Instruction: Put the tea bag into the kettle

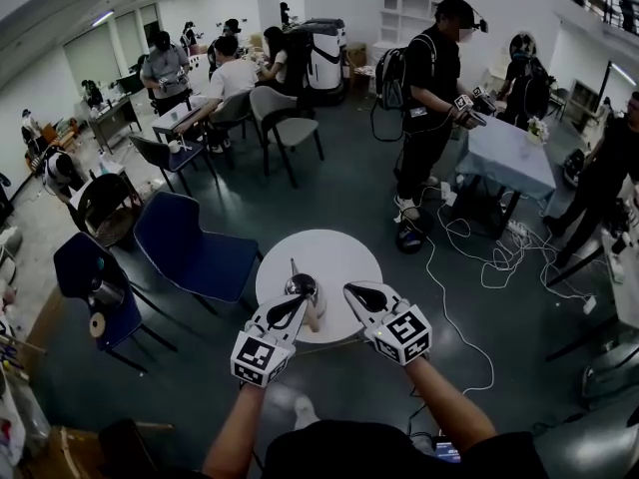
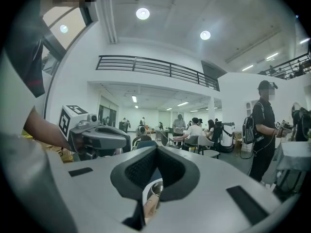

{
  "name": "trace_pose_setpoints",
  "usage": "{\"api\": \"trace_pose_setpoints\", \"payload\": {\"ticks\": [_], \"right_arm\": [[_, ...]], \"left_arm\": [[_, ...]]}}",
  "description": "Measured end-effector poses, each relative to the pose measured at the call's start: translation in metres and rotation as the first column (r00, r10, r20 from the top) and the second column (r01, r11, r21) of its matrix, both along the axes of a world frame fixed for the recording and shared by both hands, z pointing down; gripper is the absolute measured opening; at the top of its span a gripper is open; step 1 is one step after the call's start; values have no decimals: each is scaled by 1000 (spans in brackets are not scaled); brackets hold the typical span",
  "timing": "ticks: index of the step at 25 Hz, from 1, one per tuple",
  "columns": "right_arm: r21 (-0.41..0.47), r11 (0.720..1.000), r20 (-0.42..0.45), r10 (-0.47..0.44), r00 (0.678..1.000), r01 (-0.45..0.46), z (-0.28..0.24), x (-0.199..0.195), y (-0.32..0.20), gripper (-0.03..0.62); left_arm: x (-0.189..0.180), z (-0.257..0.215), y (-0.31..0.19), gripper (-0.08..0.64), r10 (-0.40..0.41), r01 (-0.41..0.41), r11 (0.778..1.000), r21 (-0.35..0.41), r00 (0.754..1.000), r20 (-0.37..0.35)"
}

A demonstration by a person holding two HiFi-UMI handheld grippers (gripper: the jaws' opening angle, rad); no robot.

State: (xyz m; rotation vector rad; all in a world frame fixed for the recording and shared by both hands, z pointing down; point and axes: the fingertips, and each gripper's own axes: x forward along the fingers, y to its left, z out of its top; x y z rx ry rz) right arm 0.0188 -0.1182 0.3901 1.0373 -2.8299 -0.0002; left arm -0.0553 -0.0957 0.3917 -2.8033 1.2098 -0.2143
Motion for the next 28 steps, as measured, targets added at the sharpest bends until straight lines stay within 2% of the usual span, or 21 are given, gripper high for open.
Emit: {"api": "trace_pose_setpoints", "payload": {"ticks": [15,22,28], "right_arm": [[10,999,23,-44,999,44,2,53,75,17],[5,998,27,-57,998,57,6,64,94,17],[-11,998,32,-60,998,60,14,80,109,17]], "left_arm": [[53,1,78,15,-41,41,999,15,999,17],[64,-3,99,15,-48,47,999,-15,996,-80],[83,3,113,15,-67,66,998,-14,994,-87]]}}
